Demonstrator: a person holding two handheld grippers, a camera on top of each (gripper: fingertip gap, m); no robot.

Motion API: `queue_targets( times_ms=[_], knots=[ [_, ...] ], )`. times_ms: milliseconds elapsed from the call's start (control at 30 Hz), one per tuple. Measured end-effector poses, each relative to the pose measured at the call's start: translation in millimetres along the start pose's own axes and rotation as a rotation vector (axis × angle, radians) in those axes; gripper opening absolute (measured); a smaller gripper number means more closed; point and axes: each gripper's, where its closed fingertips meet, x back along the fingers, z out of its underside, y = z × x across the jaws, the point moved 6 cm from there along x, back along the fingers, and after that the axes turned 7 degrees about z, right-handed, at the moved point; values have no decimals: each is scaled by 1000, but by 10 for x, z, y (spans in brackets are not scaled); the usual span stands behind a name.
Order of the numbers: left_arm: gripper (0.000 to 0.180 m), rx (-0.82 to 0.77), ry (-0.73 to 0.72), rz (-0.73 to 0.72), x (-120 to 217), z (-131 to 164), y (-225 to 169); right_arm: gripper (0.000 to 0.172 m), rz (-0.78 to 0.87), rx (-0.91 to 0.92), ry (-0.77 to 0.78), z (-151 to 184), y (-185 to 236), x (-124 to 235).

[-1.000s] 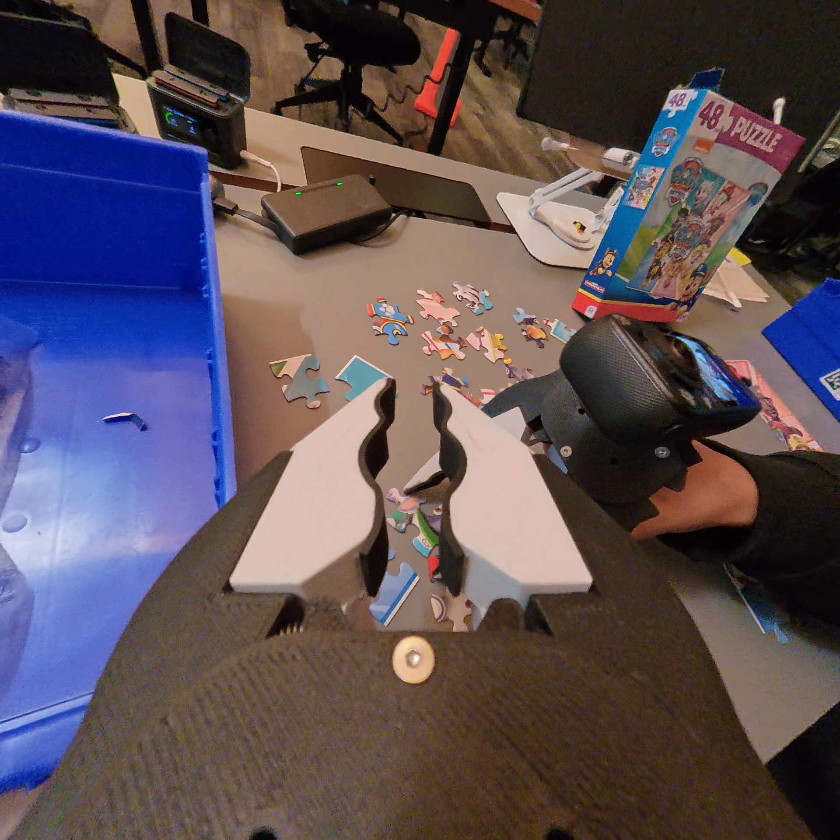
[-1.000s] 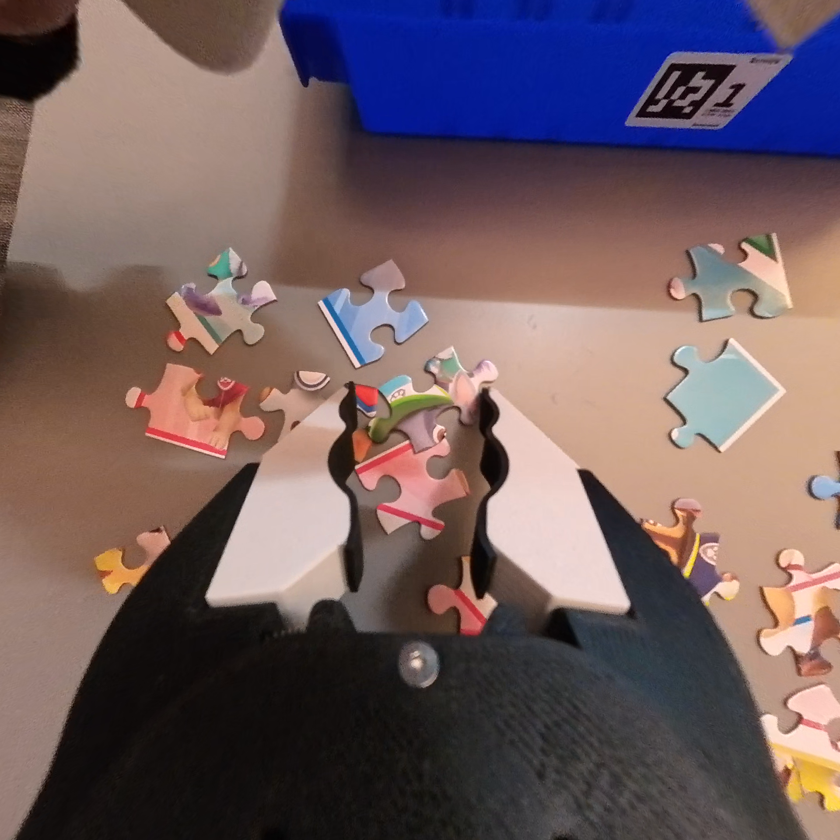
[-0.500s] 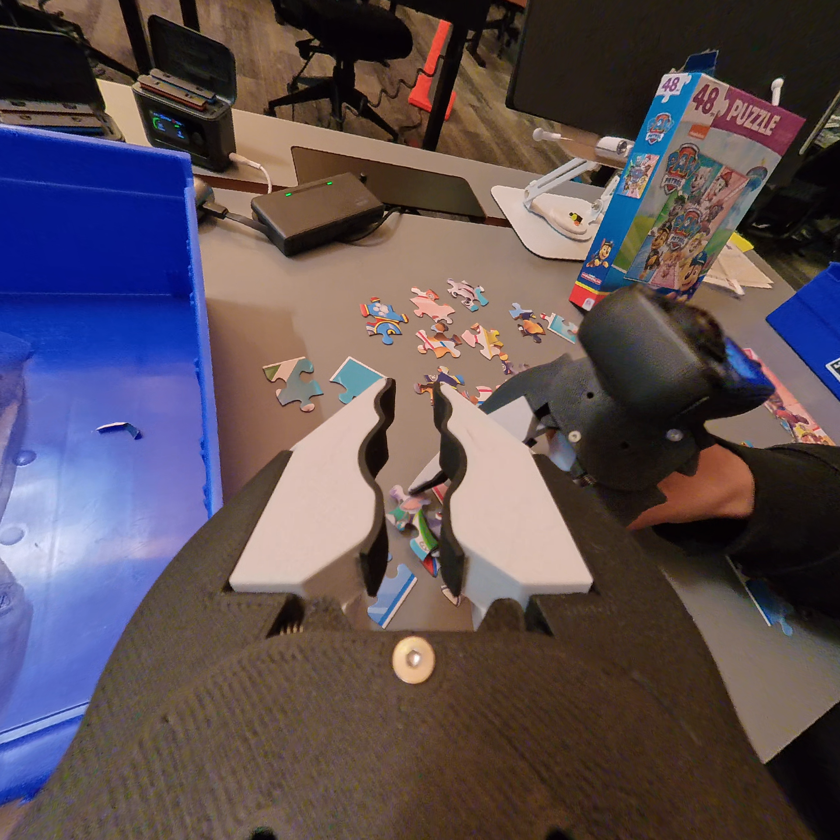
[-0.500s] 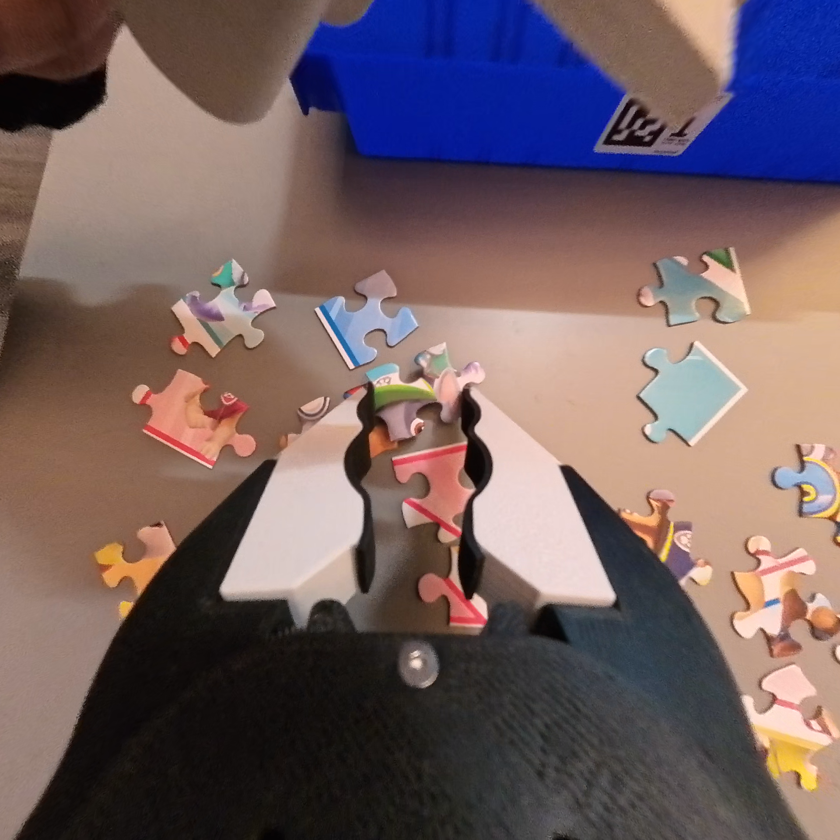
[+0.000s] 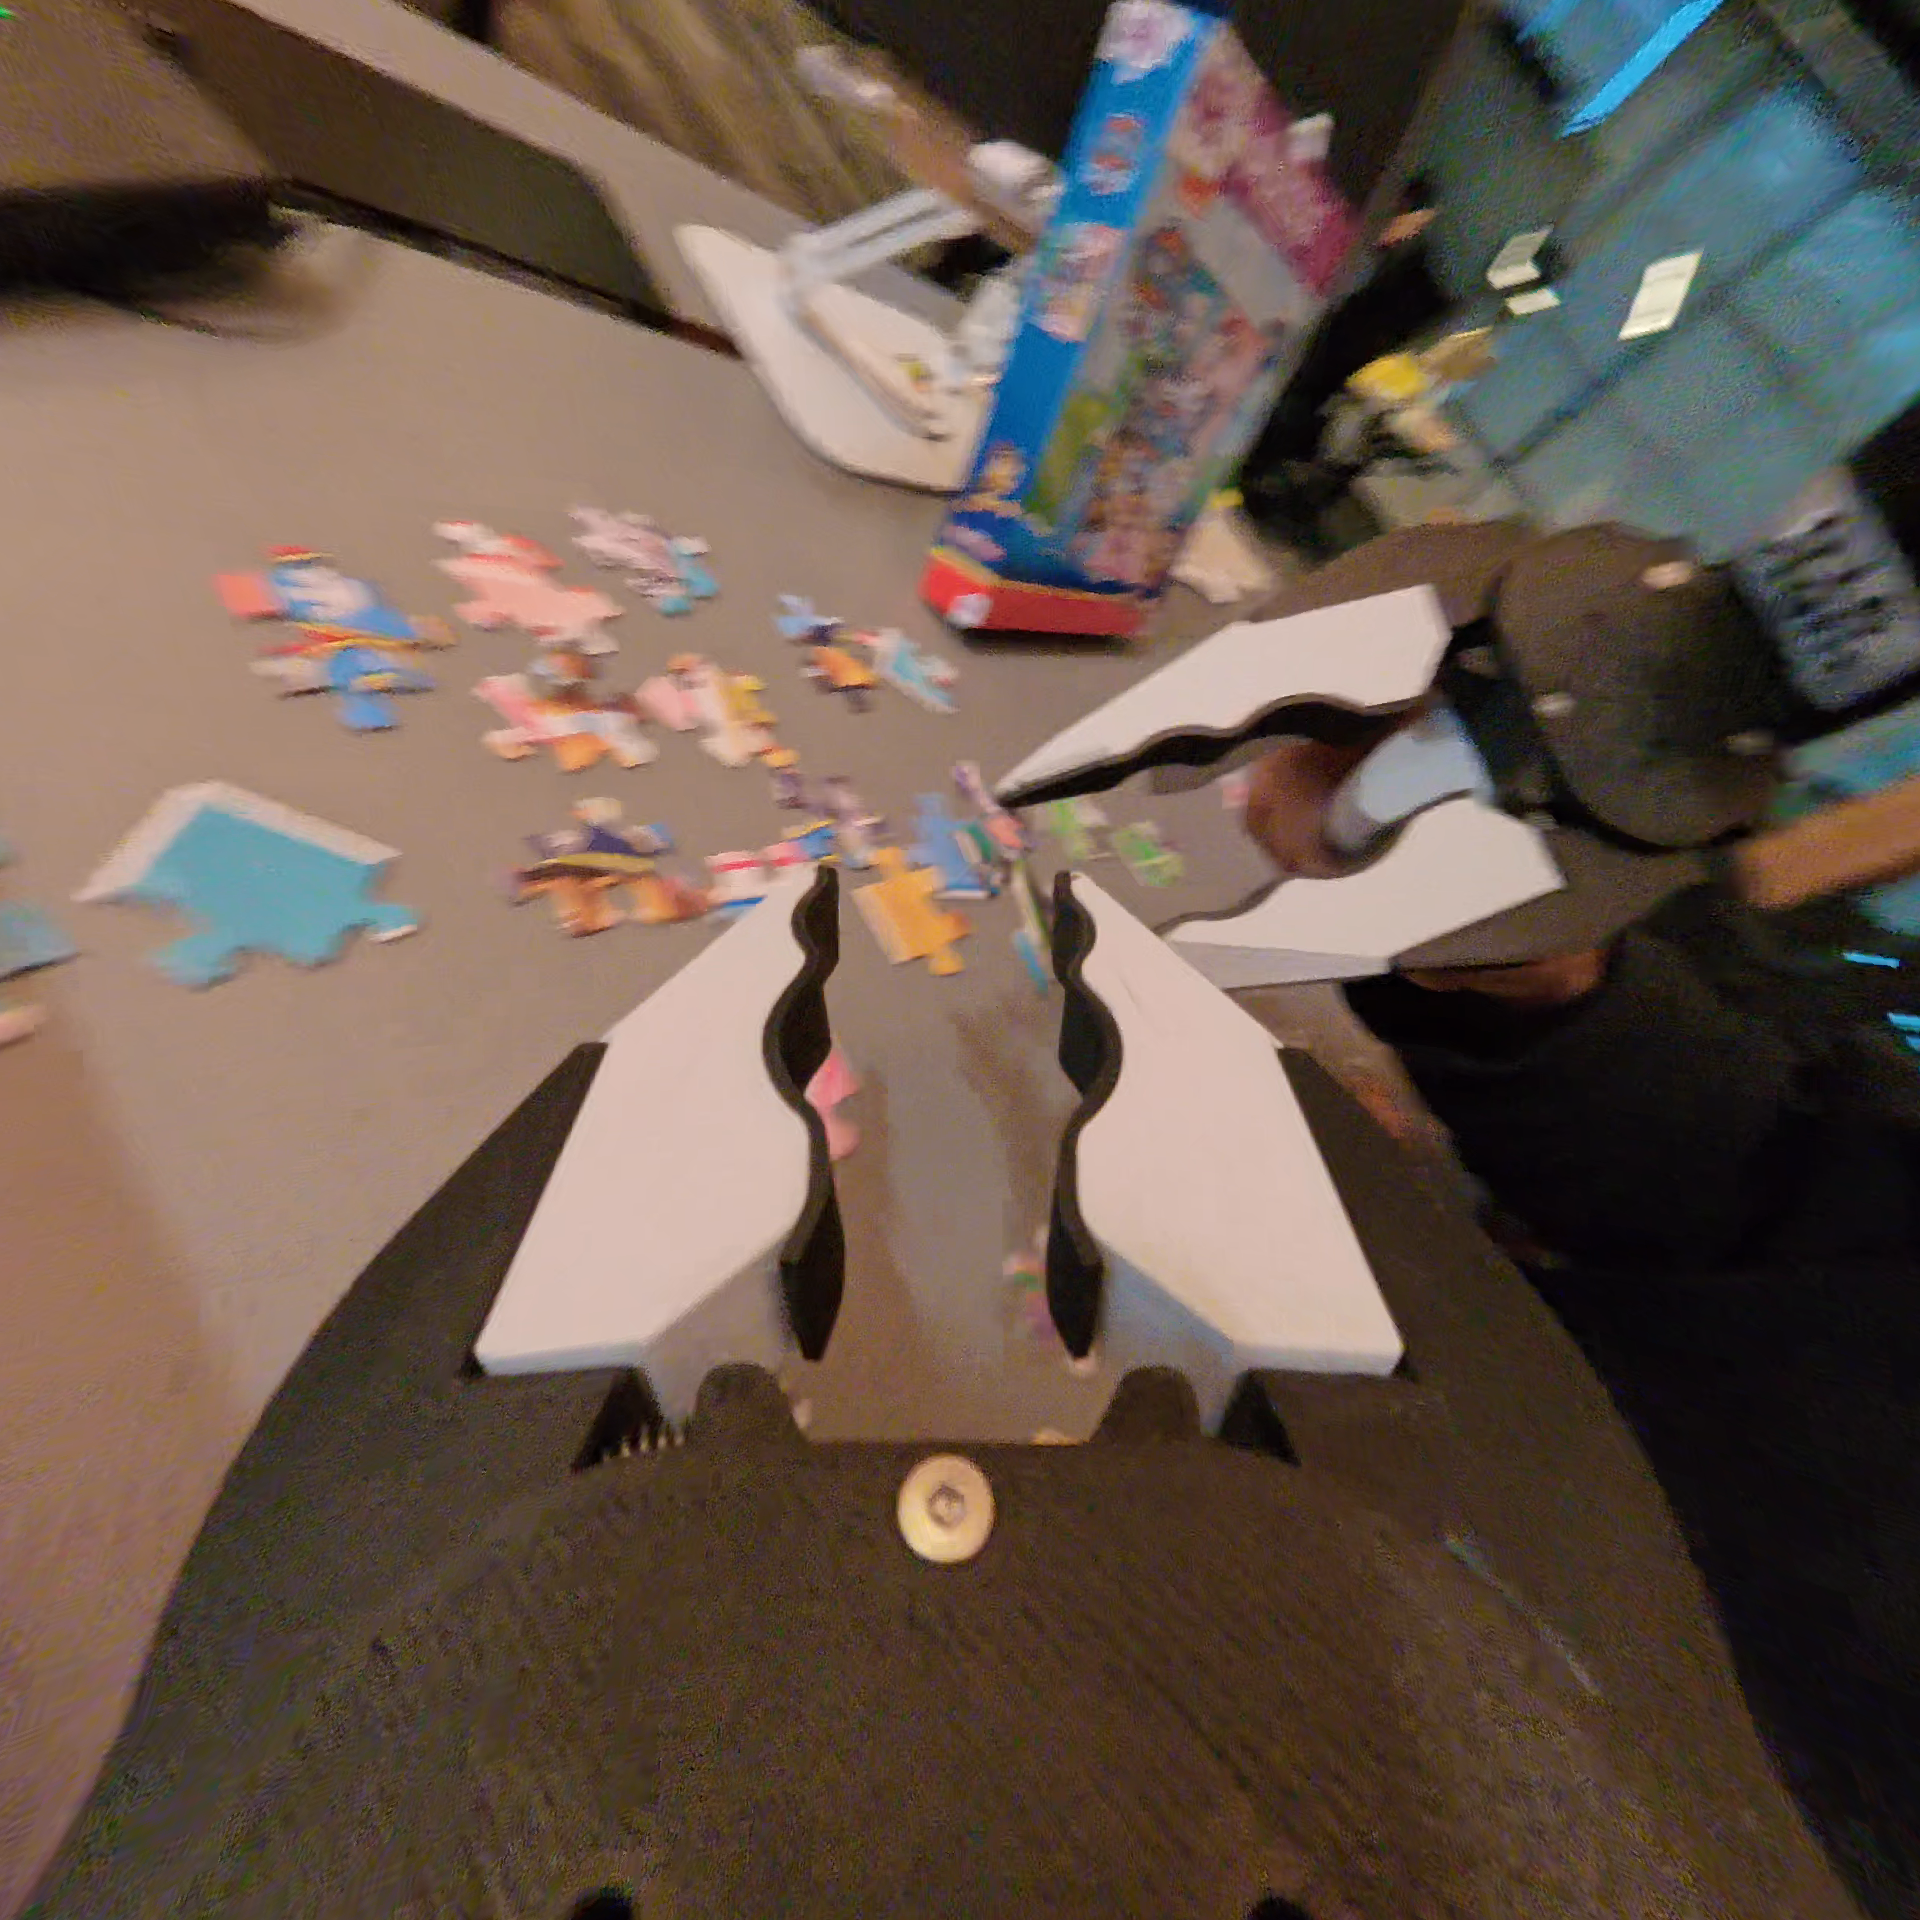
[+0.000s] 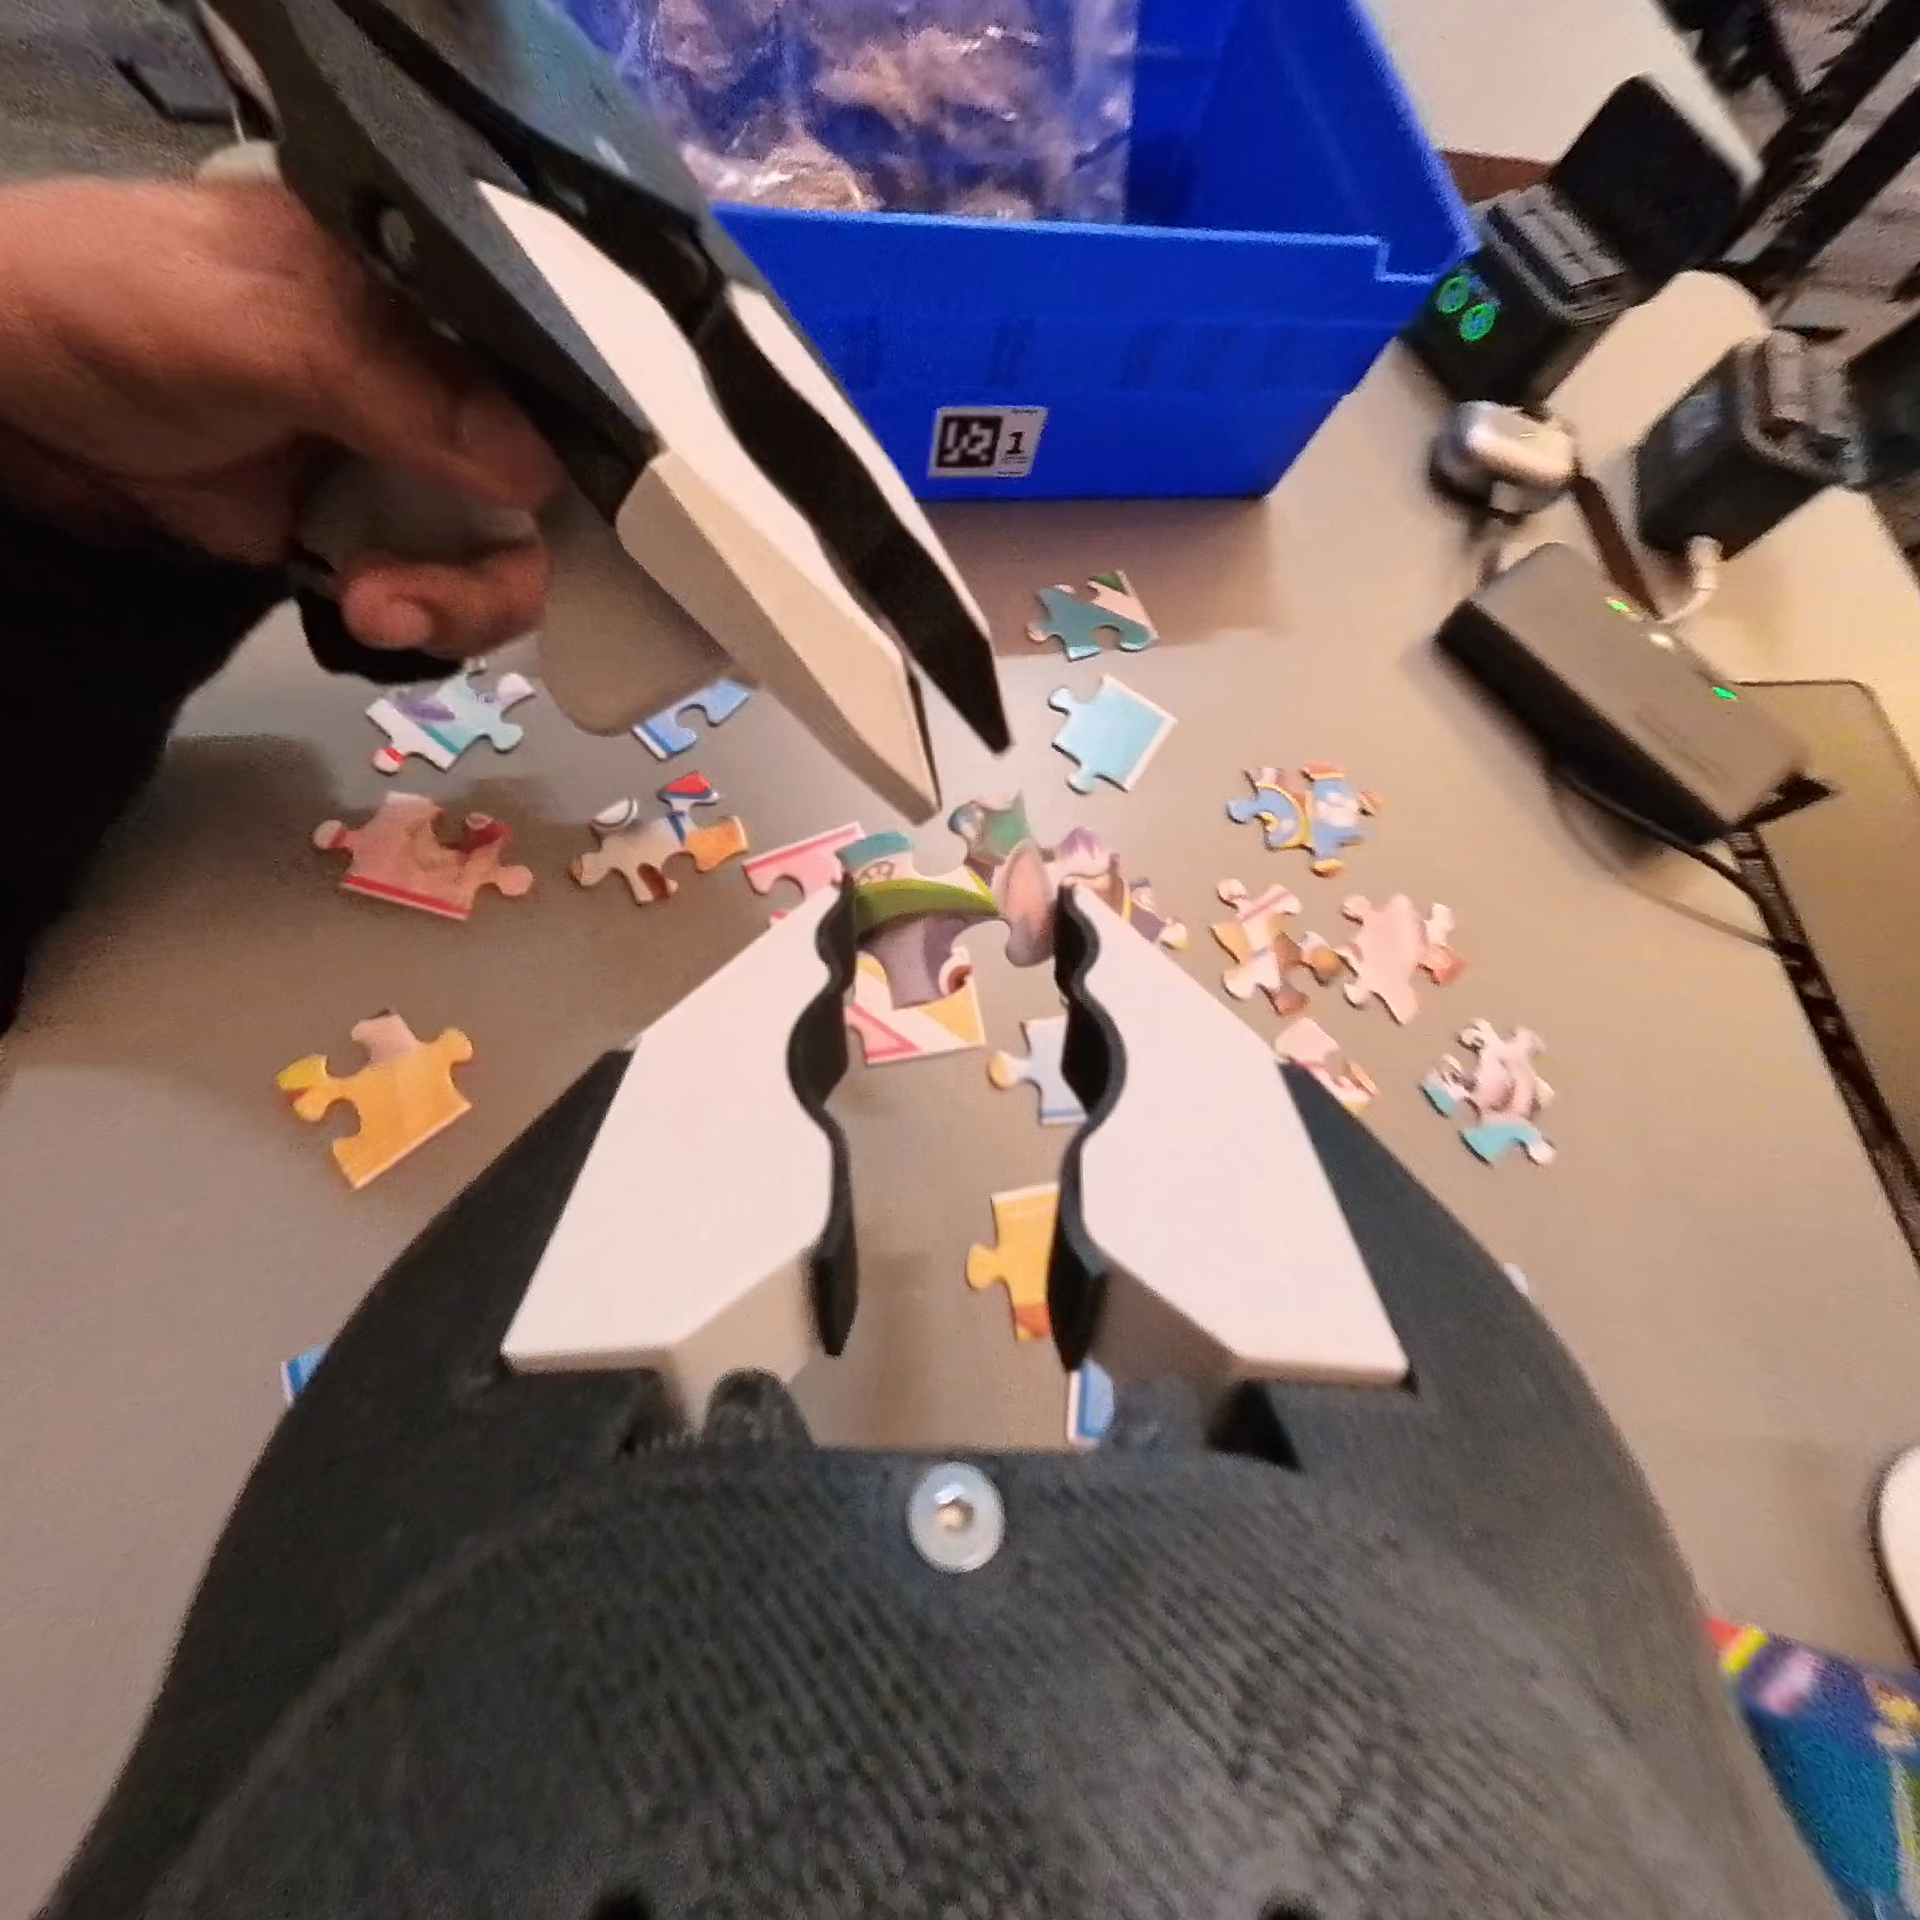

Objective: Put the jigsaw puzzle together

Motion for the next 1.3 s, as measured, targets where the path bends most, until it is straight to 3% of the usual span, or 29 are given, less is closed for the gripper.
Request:
queue_targets(
  times_ms=[100, 167, 200, 300, 433, 633, 867, 967, 1100, 1300],
  knots=[
    [28, 69, -26, 247, -260, -32, -215, 36, 47, 20, -25, 44, 6, 217],
    [7, 70, 16, 275, -421, 10, -272, 37, 108, 56, -32, 76, 5, 339],
    [0, 61, 32, 270, -484, 24, -294, 26, 145, 78, -37, 94, -6, 402],
    [0, 55, 10, 305, -578, -16, -396, 31, 230, 106, -56, 172, -52, 602],
    [0, 76, -20, 370, -619, -48, -472, 33, 248, -3, -99, 346, -154, 939],
    [0, 97, -64, 480, -698, -94, -648, 35, 107, -287, -202, 602, -112, 1190],
    [0, 70, 0, 663, -971, -4, -1173, 22, -124, -683, -495, 726, 171, 1314],
    [0, 44, 57, 681, -1166, 104, -1372, 4, -198, -744, -528, 839, 237, 1461],
    [0, 72, 104, 768, -1366, 231, -1586, 0, -213, -817, -536, 1046, 274, 1687],
    [0, 68, 216, 756, -1534, 427, -1600, 0, -116, -890, -576, 1374, 219, 2014]
  ],
)
